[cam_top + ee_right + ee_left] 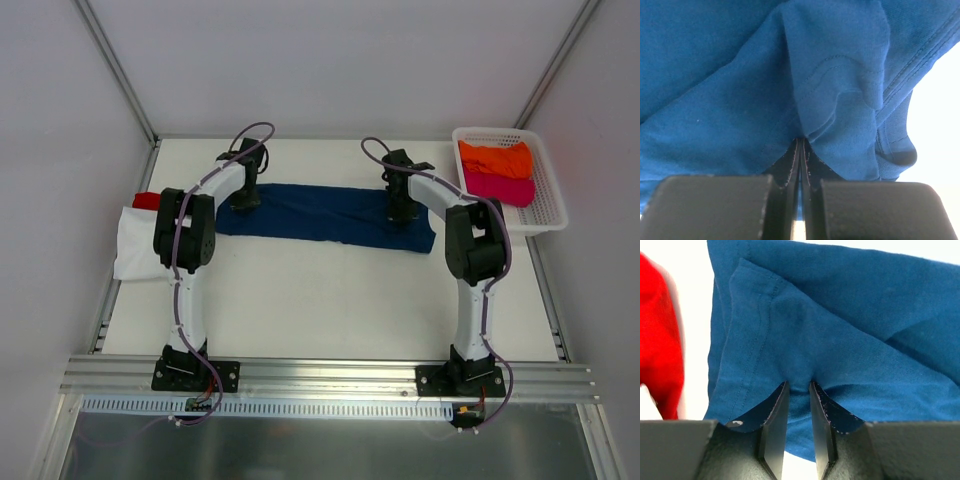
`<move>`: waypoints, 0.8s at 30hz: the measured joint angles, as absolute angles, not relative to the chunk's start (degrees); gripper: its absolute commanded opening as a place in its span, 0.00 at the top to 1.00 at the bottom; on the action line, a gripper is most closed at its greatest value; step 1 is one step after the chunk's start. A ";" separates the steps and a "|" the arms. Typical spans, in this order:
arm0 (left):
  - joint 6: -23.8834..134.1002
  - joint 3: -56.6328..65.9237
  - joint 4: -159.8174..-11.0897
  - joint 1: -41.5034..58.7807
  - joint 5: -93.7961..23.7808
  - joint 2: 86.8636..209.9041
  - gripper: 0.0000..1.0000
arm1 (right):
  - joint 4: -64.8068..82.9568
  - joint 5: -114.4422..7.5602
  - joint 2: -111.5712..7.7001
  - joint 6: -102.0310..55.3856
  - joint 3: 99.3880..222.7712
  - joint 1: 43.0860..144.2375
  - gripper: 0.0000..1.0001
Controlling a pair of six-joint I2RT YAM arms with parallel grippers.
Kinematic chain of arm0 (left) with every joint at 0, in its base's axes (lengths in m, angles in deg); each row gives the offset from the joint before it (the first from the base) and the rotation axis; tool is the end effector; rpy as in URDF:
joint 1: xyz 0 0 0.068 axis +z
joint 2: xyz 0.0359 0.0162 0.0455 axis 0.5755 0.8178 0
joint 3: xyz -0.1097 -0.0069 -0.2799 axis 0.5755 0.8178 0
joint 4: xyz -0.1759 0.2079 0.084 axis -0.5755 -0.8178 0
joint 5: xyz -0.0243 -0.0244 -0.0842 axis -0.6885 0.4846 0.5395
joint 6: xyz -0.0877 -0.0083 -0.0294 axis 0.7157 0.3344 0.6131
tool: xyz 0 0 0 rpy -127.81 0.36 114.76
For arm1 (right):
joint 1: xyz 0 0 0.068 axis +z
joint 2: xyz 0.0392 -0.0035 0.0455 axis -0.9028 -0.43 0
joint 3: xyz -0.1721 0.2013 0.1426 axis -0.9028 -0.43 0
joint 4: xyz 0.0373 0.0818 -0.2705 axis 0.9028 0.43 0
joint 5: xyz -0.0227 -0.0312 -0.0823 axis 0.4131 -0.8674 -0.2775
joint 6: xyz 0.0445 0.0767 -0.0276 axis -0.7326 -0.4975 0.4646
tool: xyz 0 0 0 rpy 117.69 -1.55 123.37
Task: Fold and stack the t-shirts
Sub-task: Fold the tshirt
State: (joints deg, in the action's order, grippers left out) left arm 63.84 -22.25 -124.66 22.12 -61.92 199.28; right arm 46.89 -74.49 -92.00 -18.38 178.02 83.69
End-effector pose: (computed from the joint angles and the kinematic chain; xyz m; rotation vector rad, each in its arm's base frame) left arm 0.5197 -0.0927 0.1411 -0.2636 2.6011 0.2403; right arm 0.4768 0.1451 0.1448 -0.3417 2.6768 -0.2114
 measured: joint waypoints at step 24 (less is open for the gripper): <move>79.56 15.56 -124.05 4.35 -63.56 173.36 0.84 | 51.05 -72.81 -99.12 -18.25 190.13 82.40 0.99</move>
State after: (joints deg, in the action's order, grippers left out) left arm 79.56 15.56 -124.05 4.35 -63.56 173.36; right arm 51.05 -72.81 -99.12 -18.25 190.13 82.40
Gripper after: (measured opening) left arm 0.160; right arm 0.009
